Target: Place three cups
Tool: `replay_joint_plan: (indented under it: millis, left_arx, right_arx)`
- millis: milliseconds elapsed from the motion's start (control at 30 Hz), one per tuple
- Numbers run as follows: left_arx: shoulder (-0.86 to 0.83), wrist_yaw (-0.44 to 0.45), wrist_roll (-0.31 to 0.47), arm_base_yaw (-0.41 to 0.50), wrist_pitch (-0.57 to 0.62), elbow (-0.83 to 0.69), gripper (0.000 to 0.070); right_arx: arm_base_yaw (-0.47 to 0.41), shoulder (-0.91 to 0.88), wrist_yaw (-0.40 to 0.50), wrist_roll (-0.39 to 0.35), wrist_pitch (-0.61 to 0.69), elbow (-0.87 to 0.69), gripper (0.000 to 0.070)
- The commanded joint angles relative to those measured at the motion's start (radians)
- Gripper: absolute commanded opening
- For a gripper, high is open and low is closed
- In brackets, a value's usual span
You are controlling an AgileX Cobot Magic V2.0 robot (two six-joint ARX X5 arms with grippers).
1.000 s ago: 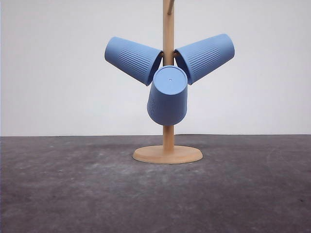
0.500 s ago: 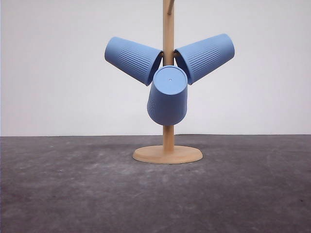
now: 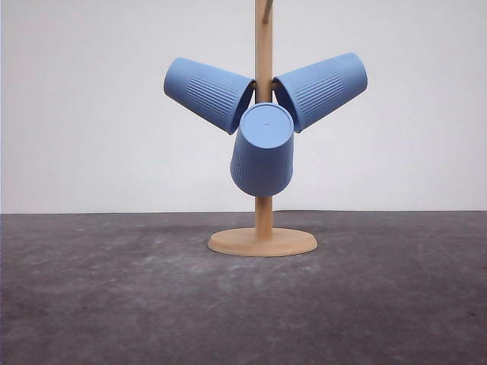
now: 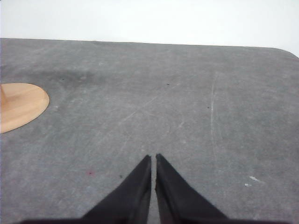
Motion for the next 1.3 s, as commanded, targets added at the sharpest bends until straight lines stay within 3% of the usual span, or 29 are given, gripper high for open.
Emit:
replay_joint_plan:
  millis: [0,1267]
  left_arx:
    - [0.0,-0.002,0.003,-0.001,0.016,-0.013,0.0012]
    - [0.0,-0.002,0.003,-0.001,0.016,-0.013,0.0012]
  right_arx:
    - [-0.001,-0.002,0.001,0.01,0.012,-0.004,0.0017]
    - [-0.001,-0.002,0.001,0.01,0.012,-0.004,0.0017]
